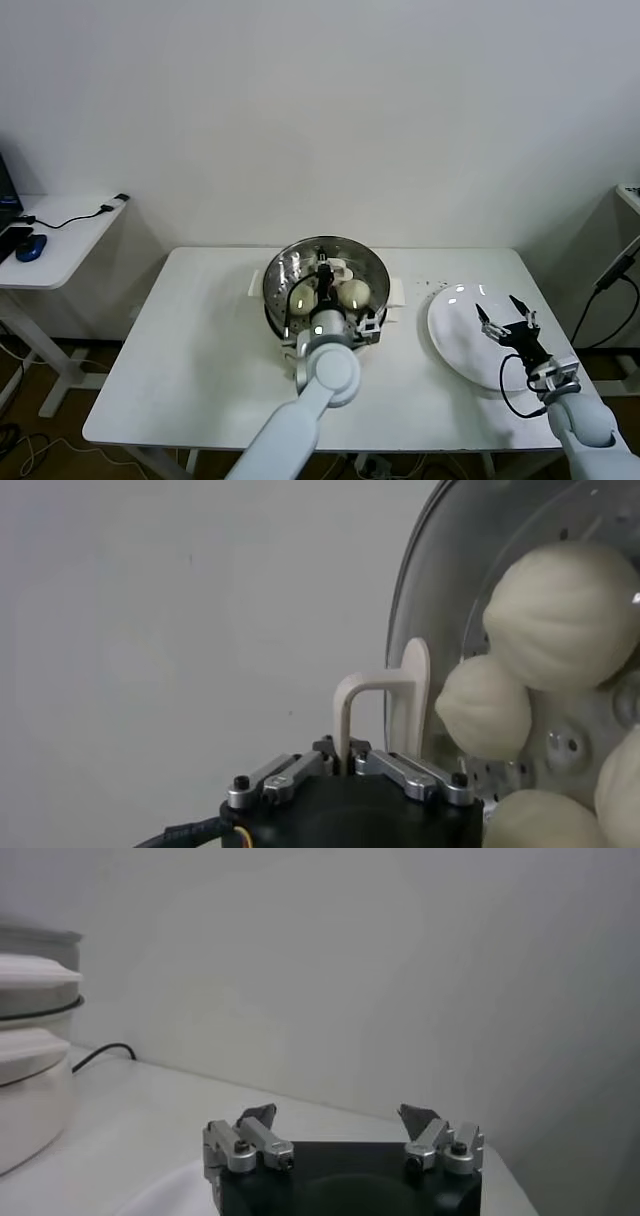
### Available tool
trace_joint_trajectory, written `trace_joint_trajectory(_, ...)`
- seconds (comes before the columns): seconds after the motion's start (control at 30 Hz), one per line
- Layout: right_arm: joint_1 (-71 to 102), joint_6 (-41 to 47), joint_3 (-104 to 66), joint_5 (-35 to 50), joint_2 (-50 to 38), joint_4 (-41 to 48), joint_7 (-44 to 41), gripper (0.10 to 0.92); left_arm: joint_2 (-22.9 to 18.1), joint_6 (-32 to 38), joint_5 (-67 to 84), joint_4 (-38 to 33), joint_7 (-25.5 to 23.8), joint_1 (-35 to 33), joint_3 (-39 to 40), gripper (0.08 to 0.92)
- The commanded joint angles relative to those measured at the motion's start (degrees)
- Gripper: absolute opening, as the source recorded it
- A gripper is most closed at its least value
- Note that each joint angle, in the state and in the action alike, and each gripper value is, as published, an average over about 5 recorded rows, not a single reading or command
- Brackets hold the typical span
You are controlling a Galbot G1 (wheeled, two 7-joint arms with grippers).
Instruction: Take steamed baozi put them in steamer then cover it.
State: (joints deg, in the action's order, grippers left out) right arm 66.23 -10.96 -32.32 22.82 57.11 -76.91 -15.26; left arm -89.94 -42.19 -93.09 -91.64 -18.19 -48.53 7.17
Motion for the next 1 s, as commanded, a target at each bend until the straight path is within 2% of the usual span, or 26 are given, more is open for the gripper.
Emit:
trace_joint_trajectory(0.03, 0.3, -0.2, -0.4, -0.2, 0.2, -0.1, -0.1, 0.823, 0.4, -2.8, 0.1, 0.3, -0.2, -0.3, -0.3, 0.151)
trace_joint_trajectory(0.13, 0.3, -0.2, -0.6, -0.3, 0.2, -0.1, -0.1, 0.823, 1.4, -2.8, 0.1, -0.7, -1.0, -0.6, -0.2, 0.155)
trace_joint_trajectory(0.23, 0.3, -0.2, -0.7, -0.3, 0.2, -0.1, -0.2, 0.823, 2.6, -2.8, 0.2, -2.7, -1.8, -1.3, -0.1, 0.197)
trace_joint_trajectory(0.77, 0.0, 0.0, -1.1, -0.5, 0.3, 0.8, -0.2, 0.823, 9.6, -2.8, 5.6, -18.9, -3.0, -6.9, 1.5, 0.657)
trace_joint_trajectory(0.9, -0.2, 0.1, -1.4, -0.6, 0.5, 1.0, -0.1, 0.823, 12.1, -2.8, 8.8, -23.3, -1.5, -9.6, 0.9, 0.766)
trace_joint_trajectory(1.0, -0.3, 0.5, -1.7, -1.2, 0.6, 1.1, 0.0, 0.823, 14.0, -2.8, 12.1, -26.4, 0.8, -12.4, -0.3, 0.813)
